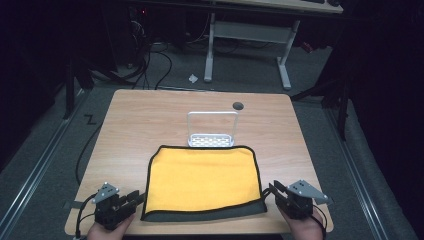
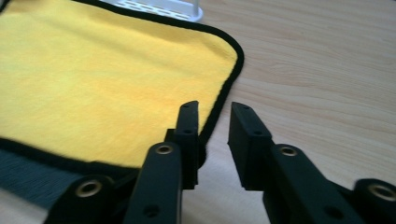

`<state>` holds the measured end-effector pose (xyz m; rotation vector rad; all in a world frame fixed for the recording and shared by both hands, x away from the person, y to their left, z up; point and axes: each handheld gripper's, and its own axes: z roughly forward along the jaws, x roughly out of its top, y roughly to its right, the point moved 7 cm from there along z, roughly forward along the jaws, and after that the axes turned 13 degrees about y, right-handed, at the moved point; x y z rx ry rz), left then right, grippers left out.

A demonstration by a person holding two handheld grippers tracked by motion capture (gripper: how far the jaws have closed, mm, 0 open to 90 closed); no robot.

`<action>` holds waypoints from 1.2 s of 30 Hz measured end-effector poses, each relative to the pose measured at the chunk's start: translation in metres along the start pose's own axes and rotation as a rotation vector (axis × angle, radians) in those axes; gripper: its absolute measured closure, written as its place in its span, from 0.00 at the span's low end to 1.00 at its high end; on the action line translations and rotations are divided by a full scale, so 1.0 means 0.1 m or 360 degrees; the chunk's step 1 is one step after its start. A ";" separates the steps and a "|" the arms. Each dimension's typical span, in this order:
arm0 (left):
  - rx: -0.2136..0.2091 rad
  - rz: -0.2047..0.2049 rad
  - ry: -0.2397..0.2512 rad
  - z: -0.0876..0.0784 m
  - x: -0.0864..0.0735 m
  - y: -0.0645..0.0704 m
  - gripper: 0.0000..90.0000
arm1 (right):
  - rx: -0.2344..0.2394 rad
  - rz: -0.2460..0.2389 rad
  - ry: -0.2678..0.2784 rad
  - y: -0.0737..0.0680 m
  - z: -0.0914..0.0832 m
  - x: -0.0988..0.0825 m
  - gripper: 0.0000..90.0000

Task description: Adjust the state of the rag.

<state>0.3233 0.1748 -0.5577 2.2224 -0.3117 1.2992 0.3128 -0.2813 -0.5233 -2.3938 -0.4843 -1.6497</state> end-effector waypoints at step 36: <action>-0.0054 0.0027 -0.0108 -0.17 -0.32 0.34 0.90 | 0.0160 -0.0040 -0.0084 -0.19 -0.15 -0.21 0.98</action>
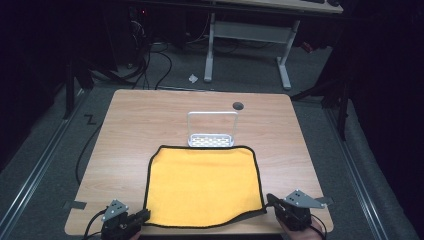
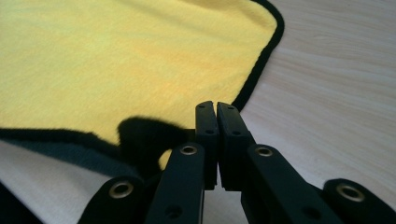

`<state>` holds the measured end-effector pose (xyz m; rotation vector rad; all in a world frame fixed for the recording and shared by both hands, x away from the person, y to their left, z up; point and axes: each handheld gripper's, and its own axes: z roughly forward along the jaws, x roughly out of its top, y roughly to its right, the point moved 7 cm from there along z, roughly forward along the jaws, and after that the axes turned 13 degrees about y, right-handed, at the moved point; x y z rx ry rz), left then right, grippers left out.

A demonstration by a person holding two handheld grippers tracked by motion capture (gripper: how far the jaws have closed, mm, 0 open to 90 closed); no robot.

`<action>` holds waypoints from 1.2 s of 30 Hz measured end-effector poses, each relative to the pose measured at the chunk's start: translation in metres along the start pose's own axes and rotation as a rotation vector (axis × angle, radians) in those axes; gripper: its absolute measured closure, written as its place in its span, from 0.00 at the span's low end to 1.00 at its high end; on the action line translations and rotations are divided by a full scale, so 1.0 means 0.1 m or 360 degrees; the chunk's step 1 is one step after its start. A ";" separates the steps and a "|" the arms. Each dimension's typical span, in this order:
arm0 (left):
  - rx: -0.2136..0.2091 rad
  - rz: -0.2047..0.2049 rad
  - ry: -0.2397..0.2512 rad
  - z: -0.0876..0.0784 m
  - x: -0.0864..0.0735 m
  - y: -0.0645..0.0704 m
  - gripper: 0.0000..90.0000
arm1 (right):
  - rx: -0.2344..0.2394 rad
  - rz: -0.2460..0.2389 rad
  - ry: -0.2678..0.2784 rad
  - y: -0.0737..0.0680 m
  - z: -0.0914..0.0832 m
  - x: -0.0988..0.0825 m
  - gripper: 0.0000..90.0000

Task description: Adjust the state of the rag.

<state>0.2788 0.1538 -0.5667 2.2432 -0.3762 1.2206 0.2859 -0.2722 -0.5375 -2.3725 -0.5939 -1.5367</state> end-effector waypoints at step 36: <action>-0.0151 0.0196 -0.0173 1.16 0.38 0.28 0.92 | -0.0216 -0.0020 -0.0267 0.69 0.57 -0.13 1.00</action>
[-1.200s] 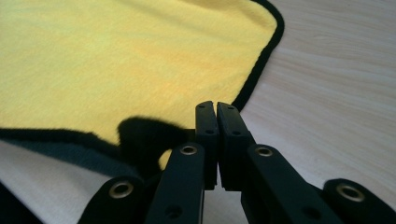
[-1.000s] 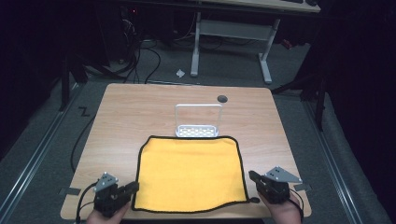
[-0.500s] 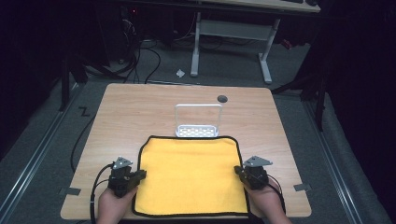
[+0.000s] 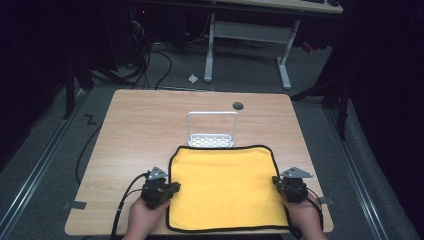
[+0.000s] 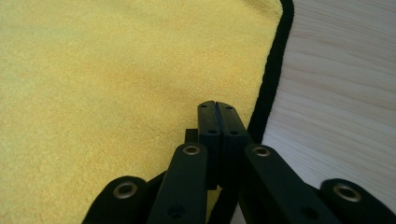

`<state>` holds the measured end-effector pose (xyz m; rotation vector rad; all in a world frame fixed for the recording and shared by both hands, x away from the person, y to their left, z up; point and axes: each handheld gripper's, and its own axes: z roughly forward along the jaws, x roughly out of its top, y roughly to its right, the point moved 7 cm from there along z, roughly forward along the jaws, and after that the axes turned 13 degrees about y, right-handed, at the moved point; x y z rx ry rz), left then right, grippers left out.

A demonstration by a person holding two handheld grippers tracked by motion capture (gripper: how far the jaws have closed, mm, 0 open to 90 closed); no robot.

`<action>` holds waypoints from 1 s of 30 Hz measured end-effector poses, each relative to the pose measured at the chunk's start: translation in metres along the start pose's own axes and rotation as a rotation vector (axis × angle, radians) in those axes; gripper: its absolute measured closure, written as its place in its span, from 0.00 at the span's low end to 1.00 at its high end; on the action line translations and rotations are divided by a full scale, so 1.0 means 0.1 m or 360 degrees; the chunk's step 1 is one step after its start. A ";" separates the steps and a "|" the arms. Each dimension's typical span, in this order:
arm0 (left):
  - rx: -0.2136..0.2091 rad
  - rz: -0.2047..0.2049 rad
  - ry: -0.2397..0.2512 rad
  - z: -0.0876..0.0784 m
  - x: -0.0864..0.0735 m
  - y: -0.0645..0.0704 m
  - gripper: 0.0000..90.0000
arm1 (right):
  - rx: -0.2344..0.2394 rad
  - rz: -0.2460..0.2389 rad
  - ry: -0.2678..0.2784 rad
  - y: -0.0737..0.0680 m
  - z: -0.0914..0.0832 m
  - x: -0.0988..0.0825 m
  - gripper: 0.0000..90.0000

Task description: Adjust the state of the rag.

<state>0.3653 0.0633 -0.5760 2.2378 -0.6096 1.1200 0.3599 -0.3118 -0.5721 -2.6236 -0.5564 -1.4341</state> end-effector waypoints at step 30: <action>0.0145 0.0171 0.0142 0.39 0.52 -0.46 0.48 | -0.0038 0.0005 0.0163 -0.13 -0.18 0.10 0.72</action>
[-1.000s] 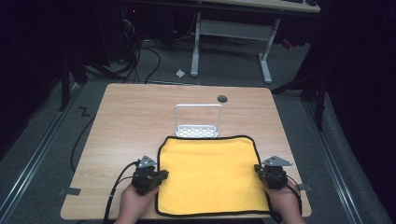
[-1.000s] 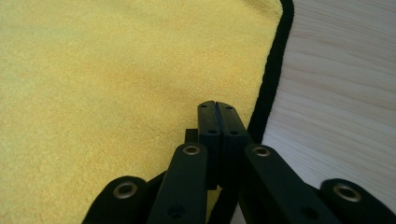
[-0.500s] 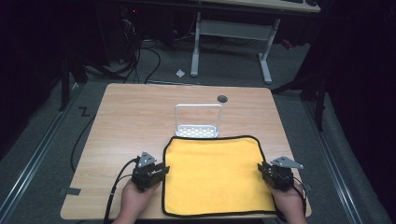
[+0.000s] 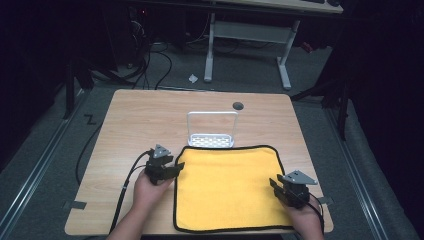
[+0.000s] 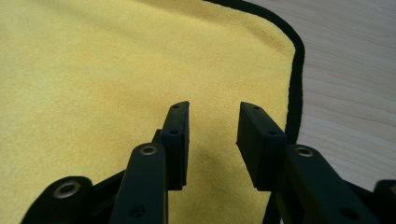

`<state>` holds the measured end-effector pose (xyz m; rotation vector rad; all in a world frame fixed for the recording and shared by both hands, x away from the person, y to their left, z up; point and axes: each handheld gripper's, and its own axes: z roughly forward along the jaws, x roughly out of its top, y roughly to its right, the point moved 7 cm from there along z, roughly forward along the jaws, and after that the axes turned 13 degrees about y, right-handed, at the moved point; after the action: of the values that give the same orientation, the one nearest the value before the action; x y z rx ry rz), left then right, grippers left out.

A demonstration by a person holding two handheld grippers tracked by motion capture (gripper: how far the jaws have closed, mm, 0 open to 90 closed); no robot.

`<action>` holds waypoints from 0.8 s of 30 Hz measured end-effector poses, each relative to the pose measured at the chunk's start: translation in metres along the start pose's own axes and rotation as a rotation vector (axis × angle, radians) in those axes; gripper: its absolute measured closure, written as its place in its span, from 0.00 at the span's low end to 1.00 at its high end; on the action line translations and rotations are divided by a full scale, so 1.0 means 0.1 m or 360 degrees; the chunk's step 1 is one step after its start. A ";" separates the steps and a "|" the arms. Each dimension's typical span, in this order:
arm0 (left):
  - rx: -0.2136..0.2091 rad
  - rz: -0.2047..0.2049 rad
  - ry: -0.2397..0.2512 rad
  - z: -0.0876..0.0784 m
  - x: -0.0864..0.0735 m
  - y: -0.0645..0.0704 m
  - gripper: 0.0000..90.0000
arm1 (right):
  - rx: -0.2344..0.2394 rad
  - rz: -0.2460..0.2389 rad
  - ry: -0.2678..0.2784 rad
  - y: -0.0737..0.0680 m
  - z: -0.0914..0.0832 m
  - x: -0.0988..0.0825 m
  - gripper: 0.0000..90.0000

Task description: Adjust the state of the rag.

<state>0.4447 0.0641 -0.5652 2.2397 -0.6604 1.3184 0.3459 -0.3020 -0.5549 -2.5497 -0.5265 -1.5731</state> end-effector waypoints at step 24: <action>-0.0090 -0.0164 0.0211 0.21 0.08 -0.15 0.95 | 0.0414 -0.0164 0.0069 -1.29 0.04 0.32 0.60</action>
<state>0.4711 0.0620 -0.5688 2.0918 -0.5215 1.3659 0.3187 -0.1721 -0.5406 -2.3240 -0.8116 -1.4764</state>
